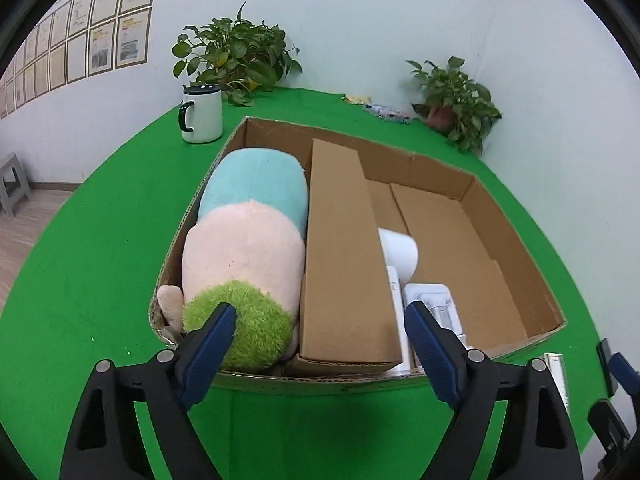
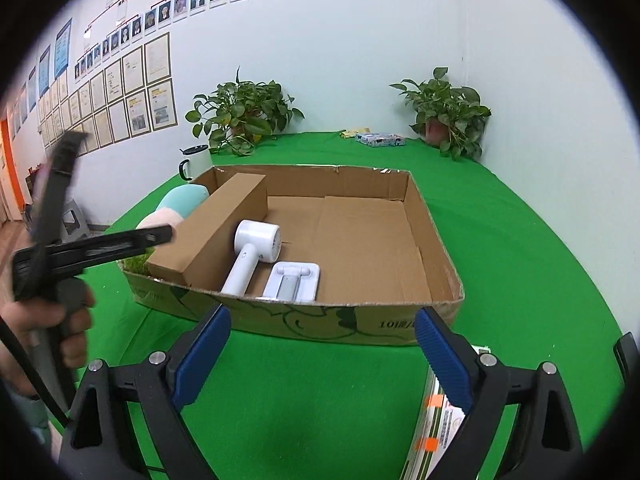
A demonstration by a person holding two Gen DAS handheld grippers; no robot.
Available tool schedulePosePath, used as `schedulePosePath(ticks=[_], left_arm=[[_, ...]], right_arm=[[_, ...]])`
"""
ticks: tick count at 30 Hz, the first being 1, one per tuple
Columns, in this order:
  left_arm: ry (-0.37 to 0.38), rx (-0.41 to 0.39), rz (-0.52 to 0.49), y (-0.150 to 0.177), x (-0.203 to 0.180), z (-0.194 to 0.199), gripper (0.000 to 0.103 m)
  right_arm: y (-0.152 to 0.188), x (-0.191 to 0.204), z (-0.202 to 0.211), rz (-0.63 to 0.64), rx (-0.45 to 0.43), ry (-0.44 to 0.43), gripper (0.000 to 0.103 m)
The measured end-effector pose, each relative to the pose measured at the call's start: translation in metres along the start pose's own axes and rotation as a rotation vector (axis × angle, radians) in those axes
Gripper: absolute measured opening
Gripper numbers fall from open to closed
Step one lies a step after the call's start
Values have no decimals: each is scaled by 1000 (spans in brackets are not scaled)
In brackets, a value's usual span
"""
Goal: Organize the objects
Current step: 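Move the left gripper to the white-green medicine box on the table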
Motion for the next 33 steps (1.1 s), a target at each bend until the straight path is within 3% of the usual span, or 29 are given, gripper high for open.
schedulePosePath(ticks=[2,5,13,19,21,24,26,33], left_arm=[[-18,18,-24,2,-6,-3,82],[8,57,1,5,-10,-6,66],[36,114,42,11,-14,-8,66],[-20,0,-20,21,-22,27,71],[-14,-62,-58,32,-34,49,85],[-6,-148,-132,41,-55,71,96],[-14,-168,-163,43,-66,81,96],[69,-198,-166,55,-95,89,96]], right_arm=[[1,0,1,-1,1,0,93],[2,-2,1,-10,2,2,93],[17,1,-8,-19,38,-32,93],[22,-3,-7,-28,39,-26,93],[24,-6,-6,-32,36,-17,94],[29,-8,-8,-34,39,-12,94],[32,-7,-10,-35,47,-19,94],[34,-12,-3,-37,32,-5,94]])
Point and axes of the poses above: each gripper's, at about its wrist camera, not at the fingertips, and z roughly against the way its jaws point, x to its left, y to its underside, the point moved 3 cm from there along -z, roughly the way its jaws point, and after that the axes turned 6 degrees about y, right-handed, at the moved point
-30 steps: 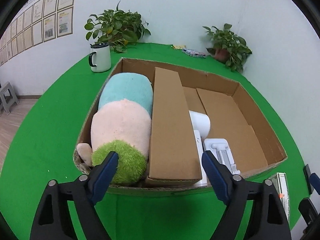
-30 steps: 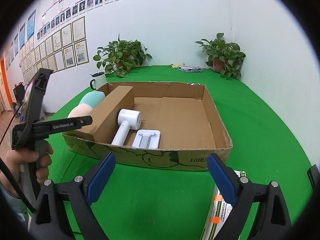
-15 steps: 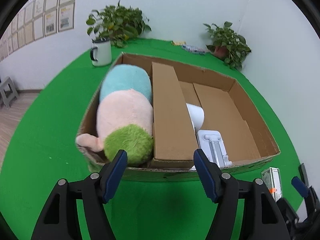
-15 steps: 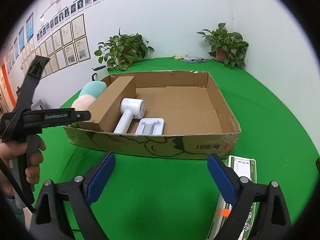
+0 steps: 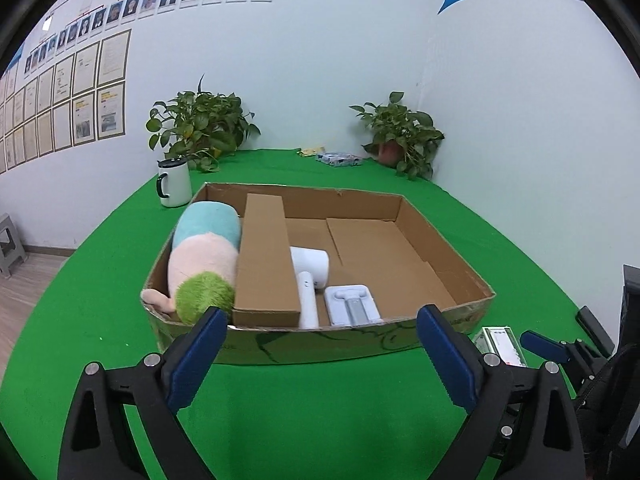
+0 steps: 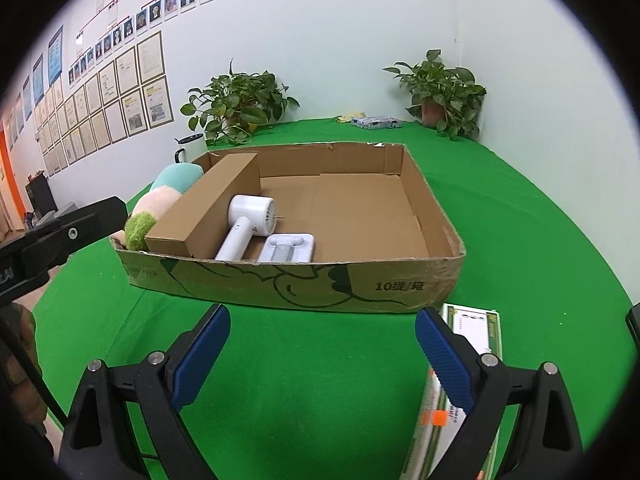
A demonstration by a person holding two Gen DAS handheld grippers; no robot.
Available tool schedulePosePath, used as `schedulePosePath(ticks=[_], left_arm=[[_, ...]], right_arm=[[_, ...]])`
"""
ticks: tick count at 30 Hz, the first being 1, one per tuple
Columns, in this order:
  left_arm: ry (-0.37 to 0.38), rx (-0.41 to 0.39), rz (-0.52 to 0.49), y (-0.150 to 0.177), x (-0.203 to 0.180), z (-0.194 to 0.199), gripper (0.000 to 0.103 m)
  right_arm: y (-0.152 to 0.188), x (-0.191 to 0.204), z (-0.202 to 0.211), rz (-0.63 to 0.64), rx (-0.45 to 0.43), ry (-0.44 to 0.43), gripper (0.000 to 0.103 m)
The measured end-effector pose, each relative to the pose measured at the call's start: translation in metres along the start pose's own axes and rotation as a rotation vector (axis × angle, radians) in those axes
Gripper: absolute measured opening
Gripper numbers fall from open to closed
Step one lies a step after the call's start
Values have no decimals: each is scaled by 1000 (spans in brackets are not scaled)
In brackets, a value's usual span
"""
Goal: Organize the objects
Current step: 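Move the left gripper to the white-green medicine box on the table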
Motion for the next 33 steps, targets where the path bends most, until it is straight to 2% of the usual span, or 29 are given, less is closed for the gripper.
schedulePosePath(ticks=[5,9,13,19,20,23,24,28,31,32,33], left_arm=[[47,22,-24,15,-14,-7,96],[98,76,-39,25,-26,-21,96],[184,144,-47,39,-46,-39,96],[311,257,10,66,-67,-68,96],[322,265,13,68,-69,-70,94],[332,277,15,73,-69,-70,93],[337,280,21,73,-67,-69,93],[369,296,62,71,-54,-64,93],[406,354,105,80,-46,-69,93],[418,378,114,85,-45,-72,93],[423,398,121,90,-46,-75,93]], right_arm=[[19,-14,8,25,3,34,94],[38,-48,5,-31,70,86,94],[55,-79,0,-67,140,148,94],[76,-87,-10,-112,247,91,94],[79,-85,-12,-105,254,88,92],[86,-76,-15,-58,277,84,73],[86,-74,-14,-49,272,85,71],[86,-58,-12,-16,272,2,70],[88,-34,-3,46,255,-87,70],[89,-25,0,73,244,-107,72],[89,-20,1,94,237,-109,78]])
Point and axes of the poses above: each gripper's, at about its wrist camera, not at the fingertips, and z roughly against the way its jaws point, x to its left, y to its underside, the point moved 3 cm from there along -z, roughly the way its jaws point, and after that the axes turned 6 degrees about y, right-handed, at the moved point
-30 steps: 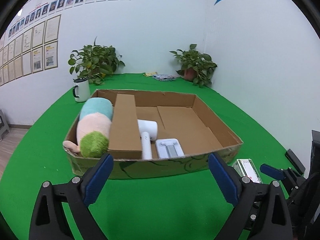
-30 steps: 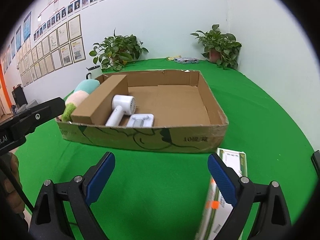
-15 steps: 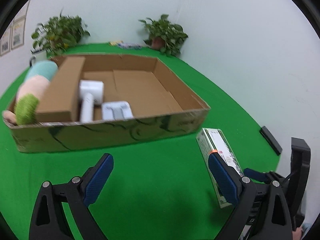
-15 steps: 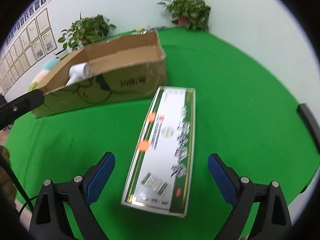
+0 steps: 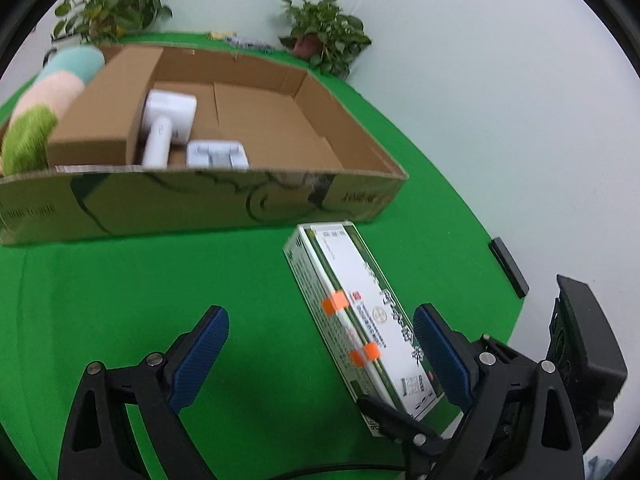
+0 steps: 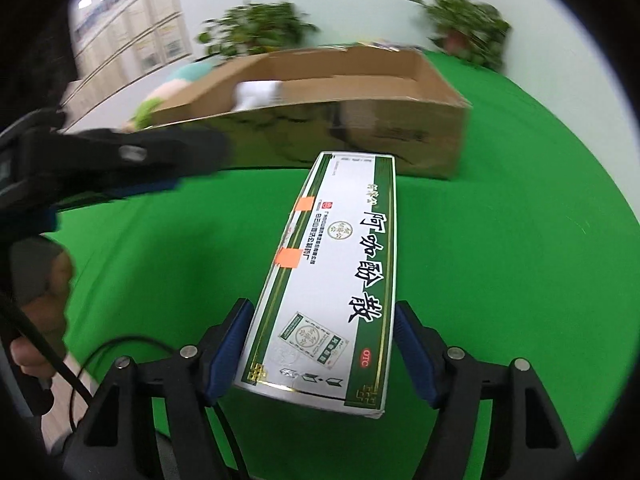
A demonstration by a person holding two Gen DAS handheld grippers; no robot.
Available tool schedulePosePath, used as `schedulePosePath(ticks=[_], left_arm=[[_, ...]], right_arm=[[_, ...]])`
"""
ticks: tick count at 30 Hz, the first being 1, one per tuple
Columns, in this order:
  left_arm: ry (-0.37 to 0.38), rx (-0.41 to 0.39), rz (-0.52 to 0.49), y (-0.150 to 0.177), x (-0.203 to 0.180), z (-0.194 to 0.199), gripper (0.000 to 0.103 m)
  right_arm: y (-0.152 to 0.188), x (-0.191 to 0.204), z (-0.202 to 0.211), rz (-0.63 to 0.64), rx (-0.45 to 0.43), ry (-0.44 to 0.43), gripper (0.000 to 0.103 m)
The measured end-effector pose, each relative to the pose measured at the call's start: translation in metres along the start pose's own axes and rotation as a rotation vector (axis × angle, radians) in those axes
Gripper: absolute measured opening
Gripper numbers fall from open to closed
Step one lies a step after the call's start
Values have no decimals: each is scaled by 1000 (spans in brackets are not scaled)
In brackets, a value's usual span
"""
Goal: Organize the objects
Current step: 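Move the left gripper to the white-green medicine box on the table, then close the left gripper on the medicine box end and lift it upright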
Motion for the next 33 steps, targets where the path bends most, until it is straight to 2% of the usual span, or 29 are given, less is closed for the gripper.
schedulePosePath(ticks=[1,6,9,12,13,14,20,22,27,30,33], left_arm=[[10,11,7,2,1,-4,93],[122,95,90,10,6,-32,85],[180,148,134,13,7,-53,84],[185,151,119,12,2,-59,84],[191,157,123,12,1,-61,84],[190,157,123,12,1,-62,84],[190,159,130,14,6,-62,83],[185,156,134,14,9,-61,80],[178,174,161,15,19,-59,60],[239,193,201,19,24,-59,57],[231,190,197,20,27,-56,57]], right_arm=[[1,4,0,16,-1,7,80],[4,8,-1,22,18,-8,81],[7,6,3,25,19,-17,80],[7,6,6,33,6,-17,78],[6,7,4,35,5,-13,75],[5,7,3,36,5,-8,68],[1,8,0,11,8,-14,66],[1,7,1,-17,7,-29,65],[-5,-5,-1,-85,14,-85,64],[-7,-4,2,-96,0,-111,63],[-6,2,4,-96,-3,-157,63]])
Point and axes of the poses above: each gripper's, at about its wrist camera, not at the fingertips, and z roughly against the way its jaws point, x to its left, y to its underside, the point moved 3 cm from there along -z, roughly the way its jaws point, and after that the axes turned 6 degrees about y, right-handed, at the moved point
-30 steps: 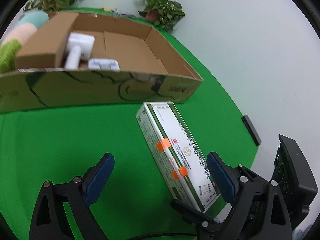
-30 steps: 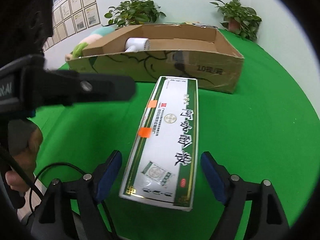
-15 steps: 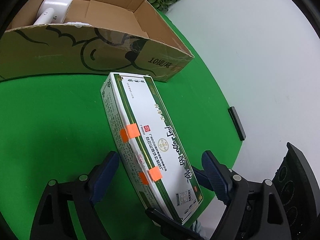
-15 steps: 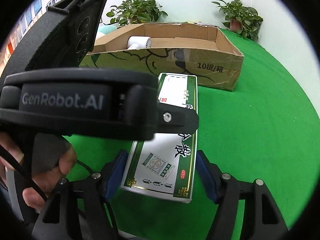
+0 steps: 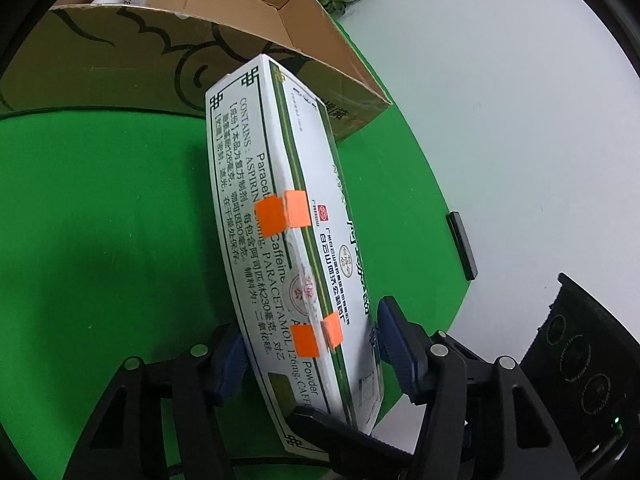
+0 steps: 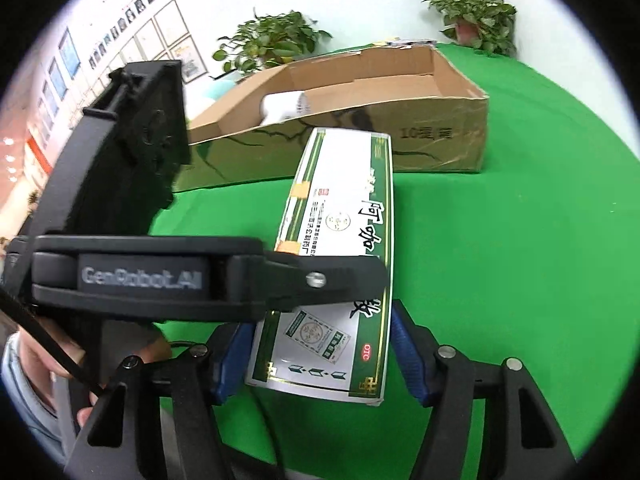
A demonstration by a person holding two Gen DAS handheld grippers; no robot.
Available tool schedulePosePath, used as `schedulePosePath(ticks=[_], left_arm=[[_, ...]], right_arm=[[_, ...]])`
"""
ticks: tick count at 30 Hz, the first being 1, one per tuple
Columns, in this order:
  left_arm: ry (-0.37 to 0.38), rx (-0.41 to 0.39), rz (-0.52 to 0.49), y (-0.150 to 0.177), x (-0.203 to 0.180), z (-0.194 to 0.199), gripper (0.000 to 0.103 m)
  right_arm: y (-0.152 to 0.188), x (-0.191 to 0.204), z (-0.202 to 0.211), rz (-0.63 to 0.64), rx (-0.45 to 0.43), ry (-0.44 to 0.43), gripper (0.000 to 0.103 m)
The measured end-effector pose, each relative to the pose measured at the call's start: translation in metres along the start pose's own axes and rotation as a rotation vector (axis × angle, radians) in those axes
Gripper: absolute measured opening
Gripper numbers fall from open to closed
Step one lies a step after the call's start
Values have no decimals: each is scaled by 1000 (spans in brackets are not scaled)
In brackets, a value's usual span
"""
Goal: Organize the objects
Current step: 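Close the left gripper on the medicine box end and lift it upright, then carry the medicine box over the open box beside the phone stand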
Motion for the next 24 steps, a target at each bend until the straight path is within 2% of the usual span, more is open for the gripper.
schedulePosePath(ticks=[7,16,24], left_arm=[[-11,-18,-28,-2,2,9,53],[-54,-78,-133,-14,-18,47,47],[-73,-175,-228,-64,-43,102,47]], right_arm=[[1,6,4,29,-11,29,63],[-11,13,16,54,-56,45,61],[-64,34,40,134,-157,38,60]])
Point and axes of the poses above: each gripper's, at about its wrist camera, not at the fingertips, and z roughly against the way its jaws point, x to its left, y to its underside, the point moved 3 cm from there along -z, roughly the way its jaws point, and after that the axes turned 6 degrees about y, right-handed, at the moved point
